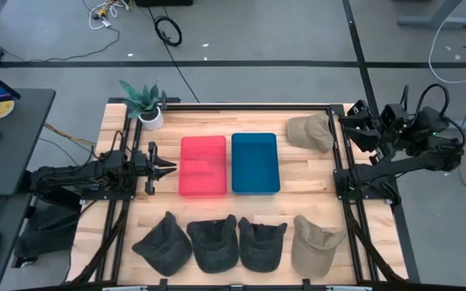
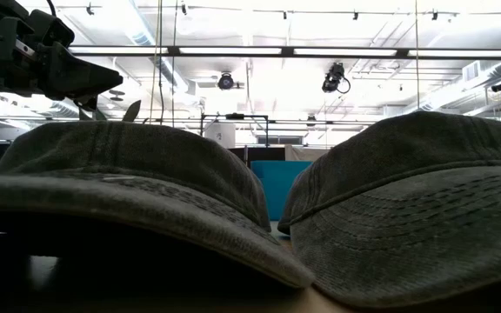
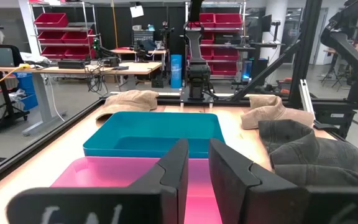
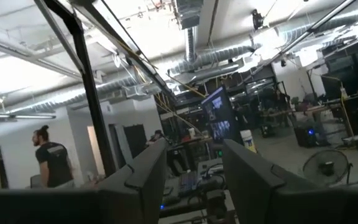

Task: Pick & Place hat
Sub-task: Put the bottom brown cap into the blue bin

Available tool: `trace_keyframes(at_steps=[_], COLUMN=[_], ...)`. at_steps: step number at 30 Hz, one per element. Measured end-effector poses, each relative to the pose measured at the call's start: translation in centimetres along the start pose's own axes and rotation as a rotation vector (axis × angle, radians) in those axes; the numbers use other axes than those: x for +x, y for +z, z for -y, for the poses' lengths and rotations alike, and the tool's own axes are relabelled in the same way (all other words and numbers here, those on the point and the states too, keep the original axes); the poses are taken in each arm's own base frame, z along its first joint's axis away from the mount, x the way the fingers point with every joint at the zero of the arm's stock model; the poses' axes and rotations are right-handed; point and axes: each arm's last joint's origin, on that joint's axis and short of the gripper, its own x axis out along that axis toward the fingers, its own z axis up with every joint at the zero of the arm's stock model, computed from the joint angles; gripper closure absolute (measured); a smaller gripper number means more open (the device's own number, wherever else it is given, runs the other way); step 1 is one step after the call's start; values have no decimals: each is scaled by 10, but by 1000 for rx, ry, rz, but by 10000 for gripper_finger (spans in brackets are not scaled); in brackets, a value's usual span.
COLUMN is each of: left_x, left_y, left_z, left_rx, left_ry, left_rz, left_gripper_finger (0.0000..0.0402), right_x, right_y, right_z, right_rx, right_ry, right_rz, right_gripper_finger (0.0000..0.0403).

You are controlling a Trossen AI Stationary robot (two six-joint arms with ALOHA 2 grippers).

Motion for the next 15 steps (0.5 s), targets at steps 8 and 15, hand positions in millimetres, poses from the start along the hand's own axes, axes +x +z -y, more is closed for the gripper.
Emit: trace_keyframes(at_steps=[8, 15], left_x=[0, 0], left_y=[0, 0], left_z=[0, 0], left_rx=[0, 0], left_ry=[0, 0], left_rz=[0, 0], left_gripper_finger=[335, 335], right_x=[-4, 7], right_y=[18, 11], right_z=[-5, -5], right_rx=[-15, 24], right_ry=[-37, -73], right_rz=[-276, -518], right_gripper_finger=[243, 243])
